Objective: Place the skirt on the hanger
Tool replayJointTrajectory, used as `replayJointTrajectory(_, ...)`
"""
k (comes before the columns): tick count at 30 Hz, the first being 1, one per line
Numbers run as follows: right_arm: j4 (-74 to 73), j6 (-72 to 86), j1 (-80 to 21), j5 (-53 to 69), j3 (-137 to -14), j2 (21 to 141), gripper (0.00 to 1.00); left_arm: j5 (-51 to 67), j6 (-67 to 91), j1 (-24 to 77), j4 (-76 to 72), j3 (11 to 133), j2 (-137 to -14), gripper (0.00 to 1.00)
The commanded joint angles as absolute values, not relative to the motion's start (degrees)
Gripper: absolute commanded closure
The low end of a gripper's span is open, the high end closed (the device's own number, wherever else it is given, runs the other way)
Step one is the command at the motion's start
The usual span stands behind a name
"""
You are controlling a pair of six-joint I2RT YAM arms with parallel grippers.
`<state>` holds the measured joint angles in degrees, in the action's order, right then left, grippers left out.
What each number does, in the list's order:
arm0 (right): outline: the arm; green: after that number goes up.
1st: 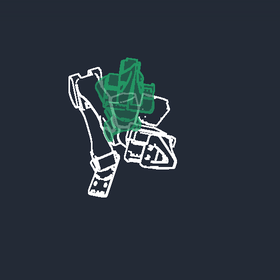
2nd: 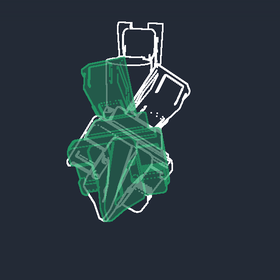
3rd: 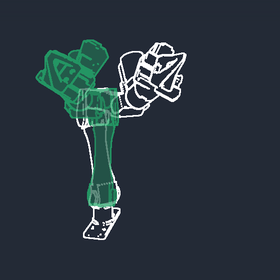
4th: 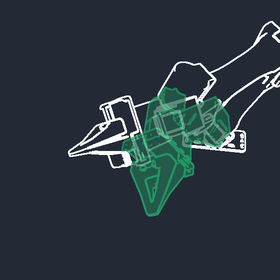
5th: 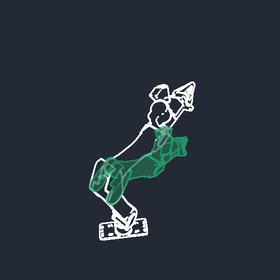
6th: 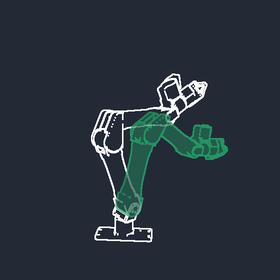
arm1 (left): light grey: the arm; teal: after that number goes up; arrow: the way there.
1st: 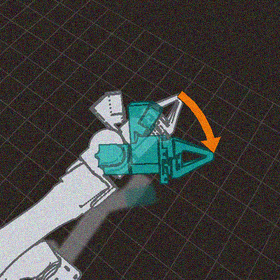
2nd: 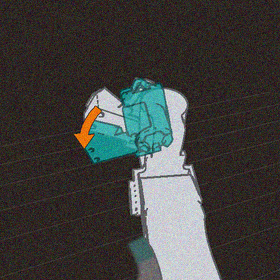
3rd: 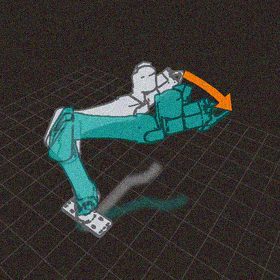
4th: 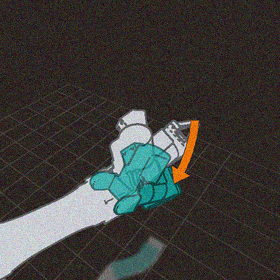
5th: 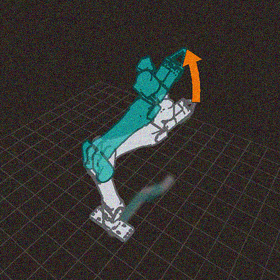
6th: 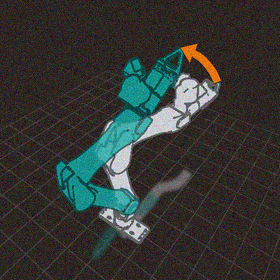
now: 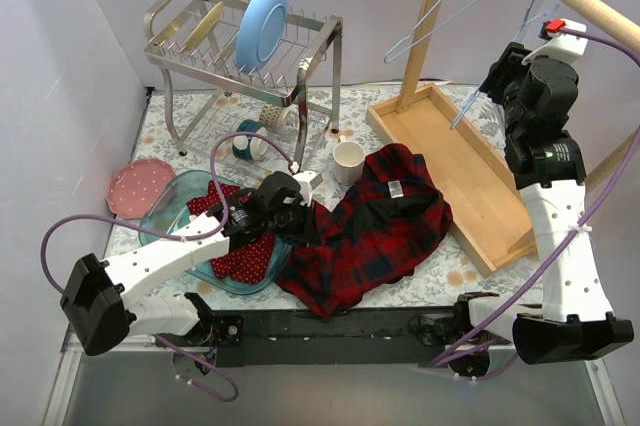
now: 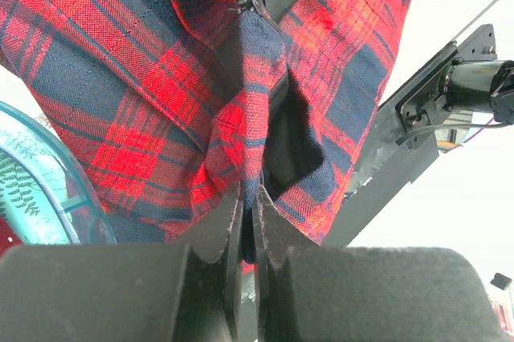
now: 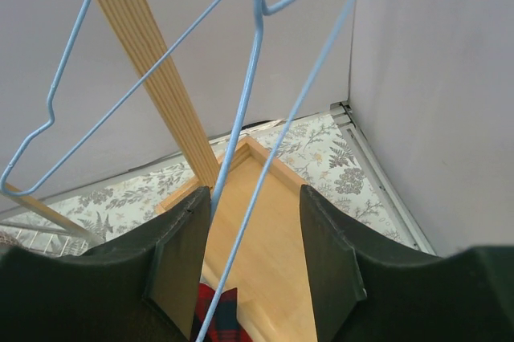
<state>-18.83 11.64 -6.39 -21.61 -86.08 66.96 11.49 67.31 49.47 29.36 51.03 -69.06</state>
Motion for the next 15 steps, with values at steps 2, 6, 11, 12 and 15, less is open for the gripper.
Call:
replayJointTrajectory(2, -16.1, 9.4, -5.4, -22.4, -86.0, 66.8, 0.47, 12.6, 66.7, 49.1, 28.0, 50.3, -66.5, 1.0)
replayJointTrajectory(6, -17.9, 10.0, -4.5, -19.3, -87.9, 69.3, 0.52, 12.7, 66.7, 49.1, 28.0, 50.0, -66.3, 1.0)
replayJointTrajectory(11, -18.1, 9.2, -3.7, -17.1, -90.3, 72.2, 0.59, 12.7, 66.7, 49.1, 27.9, 49.5, -65.7, 1.0)
replayJointTrajectory(12, -18.1, 9.1, -3.5, -16.6, -91.0, 72.9, 0.59, 12.7, 66.7, 49.1, 27.9, 49.3, -65.5, 1.0)
replayJointTrajectory(15, -18.0, 8.6, -3.1, -15.5, -92.3, 73.9, 0.64, 12.7, 66.7, 49.1, 27.8, 49.2, -65.4, 1.0)
